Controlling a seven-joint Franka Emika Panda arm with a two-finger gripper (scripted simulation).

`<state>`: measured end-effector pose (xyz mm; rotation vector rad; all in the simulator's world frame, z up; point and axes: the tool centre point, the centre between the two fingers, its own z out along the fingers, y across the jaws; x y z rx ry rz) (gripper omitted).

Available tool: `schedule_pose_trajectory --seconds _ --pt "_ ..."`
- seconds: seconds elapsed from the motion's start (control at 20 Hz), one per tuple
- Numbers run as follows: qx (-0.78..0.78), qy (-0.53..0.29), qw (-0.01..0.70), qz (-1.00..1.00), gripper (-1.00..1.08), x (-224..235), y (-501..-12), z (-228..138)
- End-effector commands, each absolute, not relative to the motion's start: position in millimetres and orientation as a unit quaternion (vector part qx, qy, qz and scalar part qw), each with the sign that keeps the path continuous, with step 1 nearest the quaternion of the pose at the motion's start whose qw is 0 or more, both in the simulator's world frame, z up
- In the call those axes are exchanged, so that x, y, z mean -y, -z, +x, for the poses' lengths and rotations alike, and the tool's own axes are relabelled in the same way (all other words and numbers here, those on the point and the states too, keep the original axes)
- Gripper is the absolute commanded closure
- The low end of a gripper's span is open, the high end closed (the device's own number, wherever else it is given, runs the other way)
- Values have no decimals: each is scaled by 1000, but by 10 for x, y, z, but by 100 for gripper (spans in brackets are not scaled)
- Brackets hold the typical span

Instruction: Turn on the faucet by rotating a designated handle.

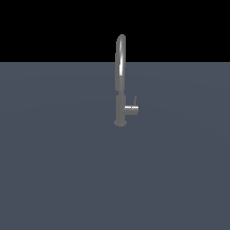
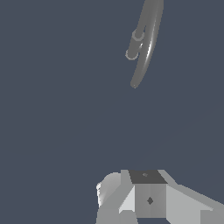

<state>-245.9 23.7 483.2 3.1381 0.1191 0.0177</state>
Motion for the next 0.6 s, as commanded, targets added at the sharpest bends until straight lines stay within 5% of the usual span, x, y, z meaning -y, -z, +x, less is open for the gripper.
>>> schedule_pose_trajectory --seconds 0.0,0.55 --pt "-38 -6 1 999 108 -236 -4832 -2459" --pt "-18 12 -17 1000 108 -248 -4829 -2287"
